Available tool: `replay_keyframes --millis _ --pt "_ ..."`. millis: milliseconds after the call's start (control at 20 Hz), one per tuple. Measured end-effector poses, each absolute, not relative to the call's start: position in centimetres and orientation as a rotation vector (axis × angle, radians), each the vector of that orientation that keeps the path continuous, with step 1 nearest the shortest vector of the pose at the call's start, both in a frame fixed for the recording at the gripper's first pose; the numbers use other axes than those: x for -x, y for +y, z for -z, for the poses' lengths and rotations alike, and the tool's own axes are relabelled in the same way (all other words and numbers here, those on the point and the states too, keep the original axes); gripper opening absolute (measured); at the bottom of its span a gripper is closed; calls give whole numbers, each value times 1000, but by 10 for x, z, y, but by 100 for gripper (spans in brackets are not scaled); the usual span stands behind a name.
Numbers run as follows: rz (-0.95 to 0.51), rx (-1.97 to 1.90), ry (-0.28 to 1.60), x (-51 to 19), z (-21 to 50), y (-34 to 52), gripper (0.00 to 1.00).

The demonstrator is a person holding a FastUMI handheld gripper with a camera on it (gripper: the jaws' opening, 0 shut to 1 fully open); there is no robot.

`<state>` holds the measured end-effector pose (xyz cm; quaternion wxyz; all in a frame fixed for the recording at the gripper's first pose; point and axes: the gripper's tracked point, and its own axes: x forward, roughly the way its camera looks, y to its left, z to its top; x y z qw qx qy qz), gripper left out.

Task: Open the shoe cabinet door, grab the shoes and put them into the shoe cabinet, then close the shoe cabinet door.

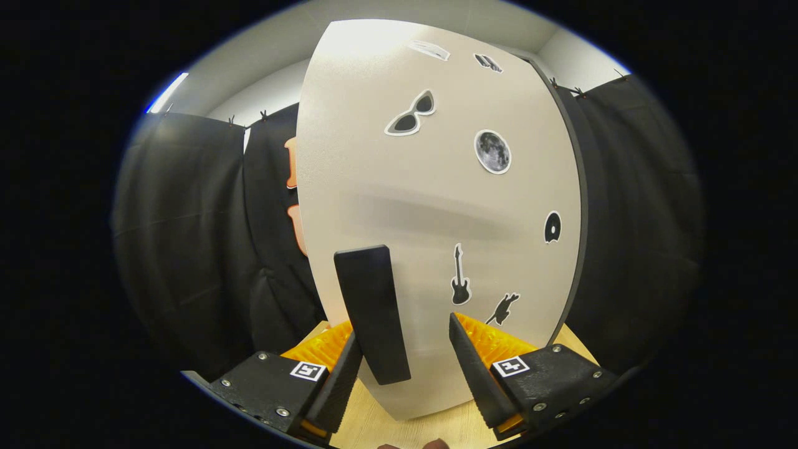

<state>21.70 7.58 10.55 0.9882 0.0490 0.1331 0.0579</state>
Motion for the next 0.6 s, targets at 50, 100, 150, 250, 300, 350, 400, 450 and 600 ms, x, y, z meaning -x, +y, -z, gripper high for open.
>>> replay_keyframes --millis 50,100,150,250,300,350,400,450,600 --pt "-108 -94 268 -220 -105 80 82" --pt "-101 -92 269 -221 -105 83 82" --pt "-99 -91 272 -224 -106 85 82" --pt "-101 -96 279 -231 -108 91 82" --pt "-104 -97 279 -235 -108 94 82" --pt "-105 -100 284 -236 -107 95 82" --pt "-107 -97 284 -239 -107 97 82" --pt "-110 -93 285 -245 -106 100 82" --pt "-115 -100 285 -255 -104 104 82"
